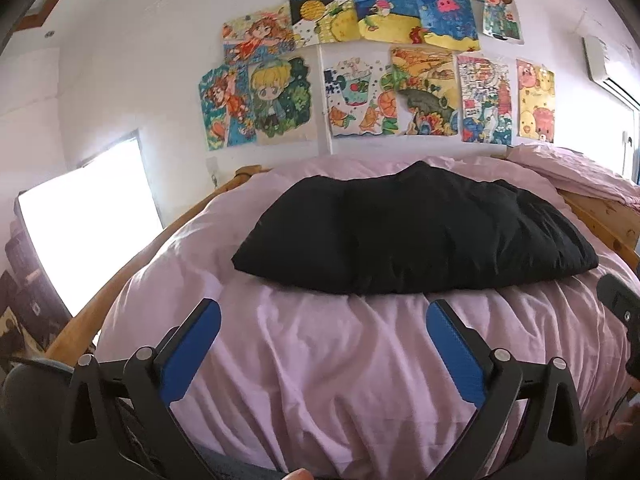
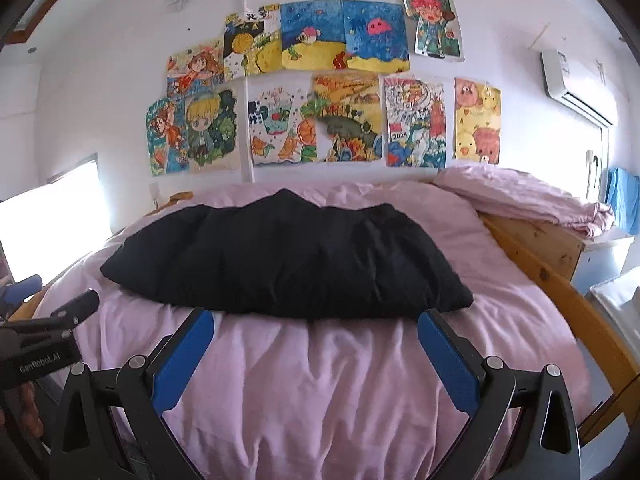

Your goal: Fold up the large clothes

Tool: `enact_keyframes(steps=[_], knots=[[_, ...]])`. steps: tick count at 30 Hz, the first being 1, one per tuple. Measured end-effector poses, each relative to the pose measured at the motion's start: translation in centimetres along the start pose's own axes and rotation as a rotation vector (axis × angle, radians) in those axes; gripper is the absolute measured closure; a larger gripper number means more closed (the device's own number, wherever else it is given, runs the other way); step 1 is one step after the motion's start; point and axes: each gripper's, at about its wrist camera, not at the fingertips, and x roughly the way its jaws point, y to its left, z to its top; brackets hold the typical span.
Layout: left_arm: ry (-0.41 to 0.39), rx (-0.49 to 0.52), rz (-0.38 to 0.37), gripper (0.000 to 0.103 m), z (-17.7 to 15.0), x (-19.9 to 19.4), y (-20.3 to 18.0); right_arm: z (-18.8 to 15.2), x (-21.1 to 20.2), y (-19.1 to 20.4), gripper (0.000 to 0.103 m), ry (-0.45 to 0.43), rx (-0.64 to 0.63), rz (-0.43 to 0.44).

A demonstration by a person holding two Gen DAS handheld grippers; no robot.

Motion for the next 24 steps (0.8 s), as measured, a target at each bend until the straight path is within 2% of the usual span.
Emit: enact_keyframes(steps=[8, 16, 24], knots=[[0.005, -0.029, 0.012, 0.002, -0.7, -0.1, 0.8, -1.6, 0.3, -0.2, 0.0, 0.043, 0.021, 0.012], [-0.013, 0.004, 0.009, 0.002, -0.9, -0.4, 0.2, -1.2, -0.2, -0.6, 0.0, 0.003, 0.003, -0.041], [-0.027, 0.019, 0.004, 0.002, -1.1, -0.4, -0.1, -1.3, 0.4, -1.5, 0.0, 0.027, 0.028, -0.067]])
